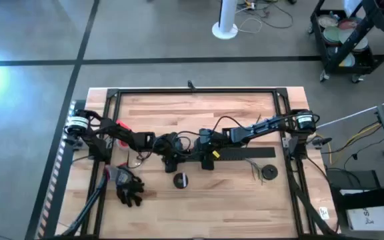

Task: Ziptie cables
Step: Close the black cable duct

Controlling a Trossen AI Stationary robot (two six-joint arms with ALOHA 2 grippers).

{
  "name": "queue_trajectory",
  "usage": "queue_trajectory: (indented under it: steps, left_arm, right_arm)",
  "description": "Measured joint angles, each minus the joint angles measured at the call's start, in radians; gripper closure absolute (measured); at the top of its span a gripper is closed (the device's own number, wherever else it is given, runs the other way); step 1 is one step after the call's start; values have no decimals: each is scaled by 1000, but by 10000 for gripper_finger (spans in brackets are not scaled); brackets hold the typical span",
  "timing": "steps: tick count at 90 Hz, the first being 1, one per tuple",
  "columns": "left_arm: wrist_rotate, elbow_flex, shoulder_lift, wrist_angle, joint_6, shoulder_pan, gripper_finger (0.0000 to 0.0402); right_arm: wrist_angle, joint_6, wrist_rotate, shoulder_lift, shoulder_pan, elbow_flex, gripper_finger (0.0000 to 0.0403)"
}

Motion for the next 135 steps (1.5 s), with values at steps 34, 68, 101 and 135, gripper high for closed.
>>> queue_trajectory:
  steps: [34, 68, 101, 135]
  left_arm:
    - [5, 0, 1, 10, 0, 1, 179]
    - [17, 18, 6, 26, 12, 23, 177]
    - [19, 21, 6, 47, 19, 45, 177]
    - [6, 27, 6, 51, 28, 41, 173]
  right_arm:
    - [-7, 10, 10, 0, -6, 2, 179]
    - [21, -29, -26, 6, 4, 9, 179]
    - [23, -41, -5, 8, 15, 16, 178]
    - [-26, 28, 53, 6, -21, 29, 182]
